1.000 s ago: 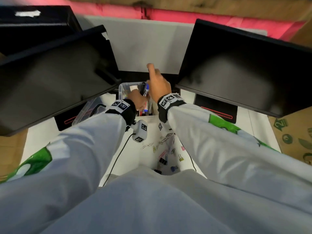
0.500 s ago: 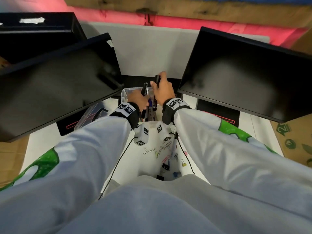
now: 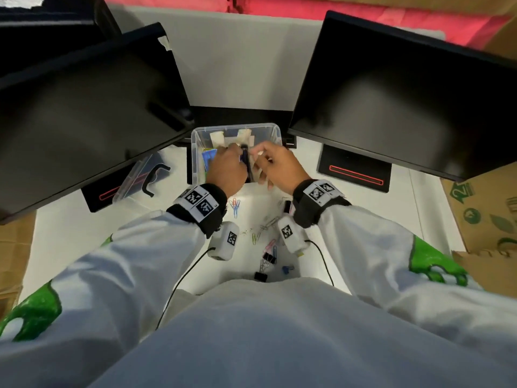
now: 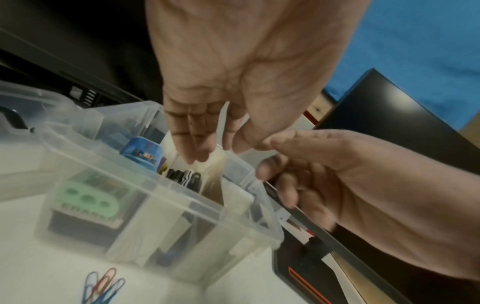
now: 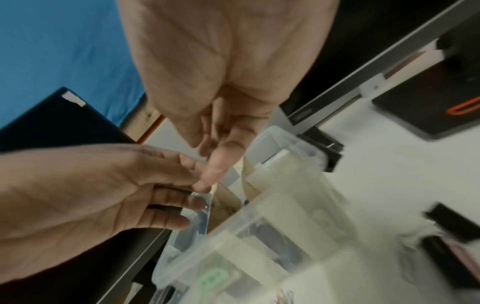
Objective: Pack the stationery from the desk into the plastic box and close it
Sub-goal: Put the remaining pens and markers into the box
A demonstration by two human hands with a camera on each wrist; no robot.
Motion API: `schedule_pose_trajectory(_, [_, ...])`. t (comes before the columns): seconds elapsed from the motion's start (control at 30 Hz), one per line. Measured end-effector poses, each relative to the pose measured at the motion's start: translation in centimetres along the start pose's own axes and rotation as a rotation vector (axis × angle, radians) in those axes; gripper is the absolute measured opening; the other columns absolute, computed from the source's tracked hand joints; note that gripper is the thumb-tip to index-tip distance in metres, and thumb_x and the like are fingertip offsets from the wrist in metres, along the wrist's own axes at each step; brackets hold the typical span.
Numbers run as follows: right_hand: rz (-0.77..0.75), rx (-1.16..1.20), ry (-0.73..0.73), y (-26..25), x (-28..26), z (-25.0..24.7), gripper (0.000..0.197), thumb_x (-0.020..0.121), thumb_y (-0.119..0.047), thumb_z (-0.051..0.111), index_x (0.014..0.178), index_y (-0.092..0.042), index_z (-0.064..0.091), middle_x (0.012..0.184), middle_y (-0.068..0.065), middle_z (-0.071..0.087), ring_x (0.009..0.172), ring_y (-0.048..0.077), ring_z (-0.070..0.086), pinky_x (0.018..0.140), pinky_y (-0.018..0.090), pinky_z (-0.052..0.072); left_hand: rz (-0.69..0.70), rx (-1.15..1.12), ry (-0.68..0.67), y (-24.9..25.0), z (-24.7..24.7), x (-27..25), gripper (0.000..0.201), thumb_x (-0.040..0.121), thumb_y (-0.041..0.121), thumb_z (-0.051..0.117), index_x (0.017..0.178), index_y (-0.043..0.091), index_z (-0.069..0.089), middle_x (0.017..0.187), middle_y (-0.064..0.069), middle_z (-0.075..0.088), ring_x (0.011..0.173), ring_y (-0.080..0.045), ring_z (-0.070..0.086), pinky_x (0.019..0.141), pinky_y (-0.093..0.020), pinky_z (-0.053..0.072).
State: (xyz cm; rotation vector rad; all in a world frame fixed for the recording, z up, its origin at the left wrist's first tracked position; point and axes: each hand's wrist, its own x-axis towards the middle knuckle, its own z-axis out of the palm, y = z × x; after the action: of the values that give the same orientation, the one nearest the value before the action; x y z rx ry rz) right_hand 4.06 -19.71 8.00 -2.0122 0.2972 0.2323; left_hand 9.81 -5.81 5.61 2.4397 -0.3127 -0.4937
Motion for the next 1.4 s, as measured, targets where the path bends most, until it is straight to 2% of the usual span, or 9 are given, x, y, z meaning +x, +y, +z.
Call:
schedule_pose_trajectory(0.17, [0.122,-0.121,-0.150,4.7,-5.6,-0.7,0.021,0.100,-0.023,0.046,0.092,-0.010,0.060,0.076,0.013,0.069,0.053,0.021,0.064,0.044,0.025,0.047,0.121,0.054,-0.017,-1.5,1.0,-3.1,0.013,0.091,0.012,0.049,0.091,0.013,0.062,0.090,-0.007,0.069,0.081,-0.026,0.065,0.071,-0.037,0.055])
schedule_pose_trajectory(0.27, [0.304,-0.399,-0.205,8.7,-5.9,0.4,0.023,0.098,-0.022,0.043,0.078,-0.014,0.052,0.070,0.010,0.065,0.052,0.022,0.062,0.040,0.024,0.044,0.130,0.132,-0.010,-3.3,1.6,-4.3,0.003,0.090,0.016,0.054,0.091,0.014,0.056,0.098,-0.009,0.060,0.084,-0.029,0.063,0.071,-0.039,0.055])
schedule_pose_trajectory(0.43, [0.493,-0.618,-0.187,12.1,-4.2,3.2,0.031,0.091,-0.028,0.053,0.111,-0.005,0.058,0.103,0.012,0.066,0.093,0.029,0.066,0.074,0.035,0.052,0.121,0.166,0.037,-4.1,1.5,-4.5,0.018,0.093,0.020,0.056,0.107,0.009,0.051,0.115,-0.017,0.053,0.089,-0.038,0.061,0.076,-0.047,0.054])
schedule_pose_trajectory(0.53, [0.427,-0.712,-0.208,11.4,-3.9,3.8,0.032,0.090,-0.032,0.053,0.111,-0.008,0.059,0.114,0.011,0.066,0.105,0.032,0.064,0.085,0.039,0.053,0.110,0.192,0.047,-4.8,0.4,-3.9,0.020,0.094,0.027,0.054,0.104,0.009,0.057,0.111,-0.017,0.053,0.086,-0.037,0.062,0.074,-0.042,0.055])
schedule_pose_trajectory(0.73, [0.065,-0.542,-0.525,2.2,-4.2,-0.2,0.019,0.091,-0.028,0.058,0.077,-0.018,0.052,0.079,0.000,0.059,0.071,0.016,0.058,0.059,0.026,0.041,0.111,0.129,0.027,-6.3,-1.0,-3.0,0.016,0.091,0.023,0.059,0.094,0.008,0.061,0.102,-0.016,0.058,0.087,-0.031,0.060,0.077,-0.036,0.052])
schedule_pose_trajectory(0.93, [0.070,-0.317,-0.095,-2.2,3.3,0.8,0.018,0.093,-0.027,0.061,0.085,-0.011,0.058,0.074,0.008,0.068,0.062,0.019,0.067,0.068,0.031,0.058,0.126,0.086,-0.006,-6.6,-1.2,-3.4,0.022,0.091,0.030,0.063,0.091,0.008,0.065,0.095,-0.004,0.051,0.085,-0.016,0.050,0.074,-0.026,0.037])
schedule_pose_trajectory(1.03, [0.190,-0.444,-0.094,-1.3,6.7,2.3,0.028,0.091,-0.034,0.060,0.072,-0.015,0.053,0.070,0.005,0.062,0.074,0.026,0.067,0.078,0.032,0.057,0.124,0.081,-0.017,-6.7,-1.2,-3.4,0.021,0.092,0.029,0.062,0.092,0.008,0.065,0.098,-0.003,0.049,0.087,-0.014,0.048,0.076,-0.025,0.037])
schedule_pose_trajectory(1.27, [0.106,-0.332,-0.044,-1.5,4.1,1.5,0.022,0.096,-0.029,0.055,0.105,-0.010,0.061,0.078,0.008,0.068,0.067,0.023,0.068,0.065,0.032,0.056,0.243,0.045,0.081,-7.0,0.3,-5.2,0.011,0.091,0.023,0.062,0.094,0.012,0.058,0.099,0.000,0.052,0.079,-0.014,0.053,0.071,-0.028,0.044])
schedule_pose_trajectory(1.4, [-0.023,-0.180,-0.137,0.3,-0.2,-0.1,0.016,0.097,-0.014,0.049,0.097,-0.014,0.065,0.076,0.010,0.070,0.059,0.015,0.066,0.055,0.030,0.057,0.321,0.170,-0.210,-8.1,3.4,-7.0,0.014,0.092,0.029,0.059,0.101,0.017,0.060,0.101,-0.002,0.058,0.085,-0.023,0.062,0.079,-0.041,0.053])
